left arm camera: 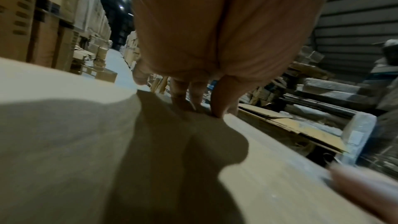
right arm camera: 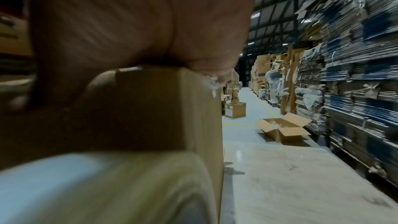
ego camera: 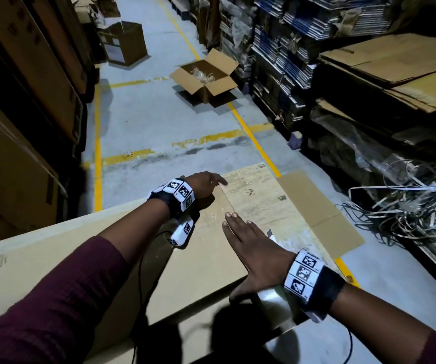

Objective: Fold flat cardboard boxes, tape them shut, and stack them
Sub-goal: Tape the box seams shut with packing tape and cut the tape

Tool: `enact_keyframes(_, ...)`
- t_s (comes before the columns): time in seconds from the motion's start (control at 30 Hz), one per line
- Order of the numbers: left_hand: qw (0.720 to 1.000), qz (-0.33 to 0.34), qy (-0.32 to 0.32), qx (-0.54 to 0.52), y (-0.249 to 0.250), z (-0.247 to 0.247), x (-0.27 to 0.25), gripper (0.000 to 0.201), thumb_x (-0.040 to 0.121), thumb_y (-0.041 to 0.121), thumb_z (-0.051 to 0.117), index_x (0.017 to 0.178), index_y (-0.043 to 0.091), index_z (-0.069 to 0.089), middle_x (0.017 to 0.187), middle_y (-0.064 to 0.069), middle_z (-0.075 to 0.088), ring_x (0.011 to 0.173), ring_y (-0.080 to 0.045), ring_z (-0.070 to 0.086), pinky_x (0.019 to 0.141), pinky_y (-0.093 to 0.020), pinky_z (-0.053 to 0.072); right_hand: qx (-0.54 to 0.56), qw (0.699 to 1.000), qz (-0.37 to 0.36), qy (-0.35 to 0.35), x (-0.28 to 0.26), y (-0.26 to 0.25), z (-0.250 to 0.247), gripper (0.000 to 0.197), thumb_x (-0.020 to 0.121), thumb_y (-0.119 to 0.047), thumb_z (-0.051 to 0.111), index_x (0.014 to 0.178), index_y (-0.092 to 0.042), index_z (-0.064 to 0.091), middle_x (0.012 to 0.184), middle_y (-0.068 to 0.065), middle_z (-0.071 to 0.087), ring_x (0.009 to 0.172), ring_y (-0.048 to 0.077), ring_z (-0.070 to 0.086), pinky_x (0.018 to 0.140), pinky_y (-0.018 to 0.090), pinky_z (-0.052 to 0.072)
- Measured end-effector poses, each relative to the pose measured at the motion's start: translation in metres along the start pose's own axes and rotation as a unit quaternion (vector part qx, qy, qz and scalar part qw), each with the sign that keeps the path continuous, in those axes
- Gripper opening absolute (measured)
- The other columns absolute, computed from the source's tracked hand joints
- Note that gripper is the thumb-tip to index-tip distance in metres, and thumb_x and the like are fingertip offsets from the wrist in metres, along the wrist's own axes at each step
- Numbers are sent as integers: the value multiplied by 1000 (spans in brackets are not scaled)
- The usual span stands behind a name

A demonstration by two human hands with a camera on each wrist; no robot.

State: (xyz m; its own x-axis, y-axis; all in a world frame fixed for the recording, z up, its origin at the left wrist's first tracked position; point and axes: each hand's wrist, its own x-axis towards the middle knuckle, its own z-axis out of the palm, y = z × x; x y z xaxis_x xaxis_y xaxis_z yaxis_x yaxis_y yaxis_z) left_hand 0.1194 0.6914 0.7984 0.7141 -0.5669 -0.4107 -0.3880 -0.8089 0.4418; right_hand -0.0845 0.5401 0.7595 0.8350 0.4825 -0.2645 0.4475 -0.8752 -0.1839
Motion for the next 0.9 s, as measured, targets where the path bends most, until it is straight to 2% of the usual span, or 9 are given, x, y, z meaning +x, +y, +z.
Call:
enact_keyframes(0.1, 997, -13, 34, 69, 0, 10, -24, 46, 107, 40, 33, 153, 44, 28, 160, 6, 34, 143, -24, 39, 116, -57, 21, 36, 999, 33, 20, 10, -8, 3, 152, 62, -91, 63, 158, -6, -18, 161, 14, -36, 149, 25, -34, 124, 45, -10)
enact_keyframes(0.17, 996, -17, 39, 76, -1, 11, -44, 52, 106, 40, 36, 156, 40, 23, 163, 2, 25, 149, -23, 27, 119, -61, 8, 39, 998, 46, 22, 22, -13, 1, 152, 62, -90, 64, 158, -5, -17, 161, 14, -35, 150, 26, -32, 126, 48, -6)
enact_keyframes(0.27, 999, -10, 34, 33, -12, 19, -85, 50, 102, 40, 44, 151, 34, 37, 158, 0, 37, 146, -23, 34, 119, -53, 20, 47, 996, 70, 29, 43, -27, -2, 153, 61, -90, 64, 157, -2, -16, 163, 18, -30, 152, 29, -28, 126, 51, 2)
enact_keyframes(0.33, 999, 15, 28, -34, -22, 36, -110, 47, 95, 34, 51, 141, 27, 51, 146, -6, 50, 135, -28, 46, 108, -35, 36, 65, 993, 94, 29, 57, -33, -4, 155, 59, -92, 63, 157, -1, -16, 163, 19, -29, 152, 31, -26, 126, 52, 3)
enact_keyframes(0.43, 990, 59, 87, -92, -34, 71, -141, 43, 89, 26, 53, 126, 7, 61, 134, -17, 55, 135, -28, 43, 99, -20, 29, 87, 988, 123, 30, 70, -39, 0, 161, 47, -100, 47, 157, -1, -16, 164, 19, -27, 152, 30, -26, 126, 53, 6)
enact_keyframes(0.5, 977, 76, 156, -124, -36, 89, -154, 41, 88, 28, 56, 123, 9, 64, 131, -13, 57, 131, -25, 46, 100, -18, 29, 119, 987, 106, 37, 68, -35, 1, 157, 54, -95, 57, 158, -1, -14, 164, 18, -26, 152, 29, -27, 127, 50, 1)
enact_keyframes(0.63, 932, 95, 296, -184, -30, 124, -179, 21, 92, 37, 53, 95, 25, 69, 94, 9, 68, 93, -9, 61, 85, -32, 48, 303, 949, 53, 70, 41, -15, -8, 106, 89, -57, 67, 163, -15, 4, 169, -1, -11, 154, 12, -14, 126, 33, -1)
enact_keyframes(0.77, 939, 53, 258, -220, -10, 150, -197, 32, 96, 44, 61, 70, 26, 67, 62, 12, 66, 61, -3, 63, 61, -26, 48, 314, 926, 18, 211, 14, 11, 16, 57, 99, -33, 65, 151, -18, 48, 161, -1, 37, 151, 9, 25, 122, 21, 20)
enact_keyframes(0.9, 957, -85, 160, -225, 19, 180, -186, 41, 87, 64, 62, 76, 25, 67, 69, 11, 66, 66, -7, 62, 60, -24, 40, 397, 868, 62, 291, 6, 19, 25, 27, 83, -25, 84, 108, -17, 78, 103, -3, 75, 95, 2, 68, 85, 24, 55)
